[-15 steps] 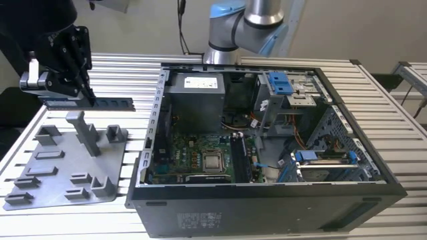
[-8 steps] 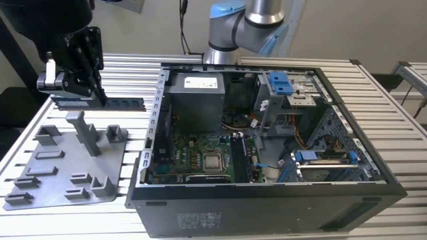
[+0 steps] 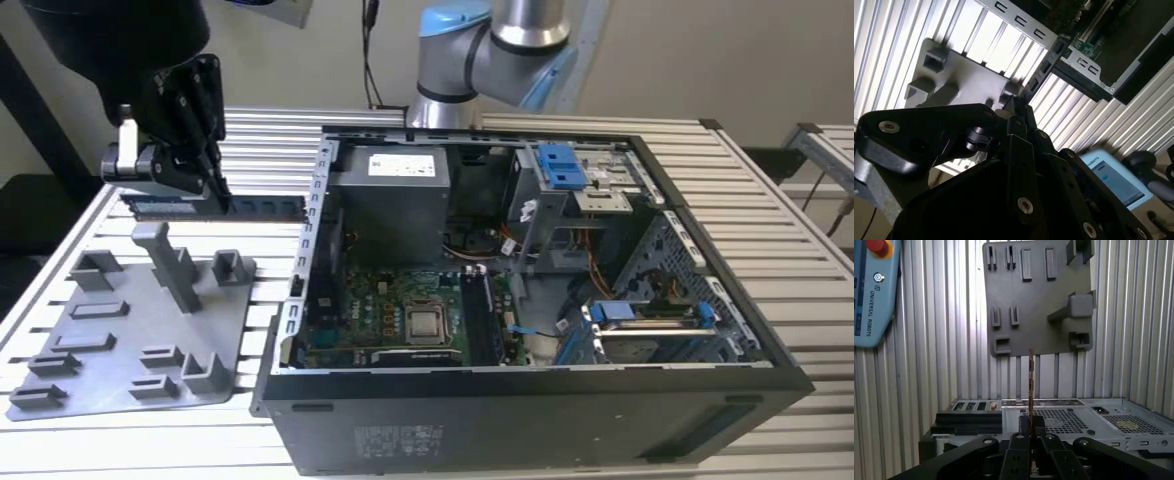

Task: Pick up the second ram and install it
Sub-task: 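Pick up the second ram and move it above second insertion slot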

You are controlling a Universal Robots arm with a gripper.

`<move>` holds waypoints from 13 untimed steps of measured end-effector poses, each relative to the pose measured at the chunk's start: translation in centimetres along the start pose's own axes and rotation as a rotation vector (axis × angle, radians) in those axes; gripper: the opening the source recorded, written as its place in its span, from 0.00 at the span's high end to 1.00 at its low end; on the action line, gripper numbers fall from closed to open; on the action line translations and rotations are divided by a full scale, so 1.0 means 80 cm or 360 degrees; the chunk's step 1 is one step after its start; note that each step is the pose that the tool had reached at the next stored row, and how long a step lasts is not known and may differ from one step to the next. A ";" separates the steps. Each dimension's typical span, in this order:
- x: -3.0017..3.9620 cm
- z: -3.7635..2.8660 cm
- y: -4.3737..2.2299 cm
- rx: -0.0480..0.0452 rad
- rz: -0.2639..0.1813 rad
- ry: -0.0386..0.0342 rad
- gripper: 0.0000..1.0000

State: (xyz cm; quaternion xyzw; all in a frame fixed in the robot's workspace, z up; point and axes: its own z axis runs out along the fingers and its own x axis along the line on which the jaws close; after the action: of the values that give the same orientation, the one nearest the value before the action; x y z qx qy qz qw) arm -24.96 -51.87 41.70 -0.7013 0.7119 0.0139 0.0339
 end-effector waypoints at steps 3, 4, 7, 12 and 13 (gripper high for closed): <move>-0.0001 0.0003 -0.0061 0.0000 0.0000 0.0000 0.86; -0.0001 0.0004 -0.0082 0.0000 0.0000 0.0000 0.86; -0.0002 0.0007 -0.0161 0.0000 0.0000 0.0000 0.86; -0.0004 0.0013 -0.0295 0.0000 0.0000 0.0000 0.86; -0.0004 0.0014 -0.0322 0.0000 0.0000 0.0000 0.86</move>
State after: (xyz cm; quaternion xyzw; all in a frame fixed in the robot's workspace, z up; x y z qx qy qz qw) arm -22.39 -51.87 41.66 -0.7013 0.7119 0.0139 0.0339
